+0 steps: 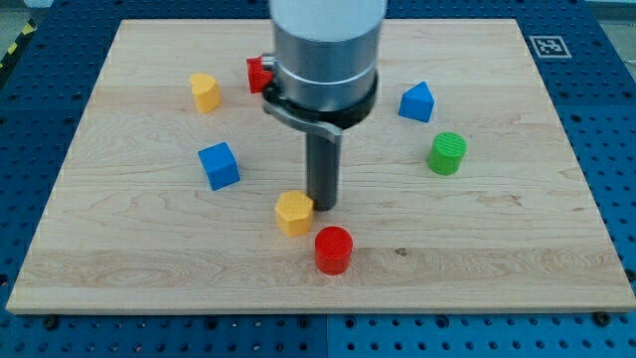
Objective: Push red star to the red circle
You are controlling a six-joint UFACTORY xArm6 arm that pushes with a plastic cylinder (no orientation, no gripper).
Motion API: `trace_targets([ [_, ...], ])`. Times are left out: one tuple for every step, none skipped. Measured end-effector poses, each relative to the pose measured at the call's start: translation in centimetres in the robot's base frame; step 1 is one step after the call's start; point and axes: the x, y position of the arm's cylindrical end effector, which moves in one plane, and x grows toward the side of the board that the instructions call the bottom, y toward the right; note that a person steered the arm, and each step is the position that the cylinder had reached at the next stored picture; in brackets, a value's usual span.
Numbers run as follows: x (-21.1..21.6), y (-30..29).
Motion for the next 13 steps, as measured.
trace_targets([
  [0.0, -1.6],
  [-2.9, -1.6],
  [-9.8, -1.9],
  [-16.3, -3.6],
  [-17.4, -4.2],
  [-17.3, -4.8],
  [-16.8, -7.8],
  [-16.8, -11.9],
  [-18.9, -16.0],
  [-20.7, -16.4],
  [-21.9, -15.2],
  [-23.4, -12.2],
  [-23.1, -11.3],
])
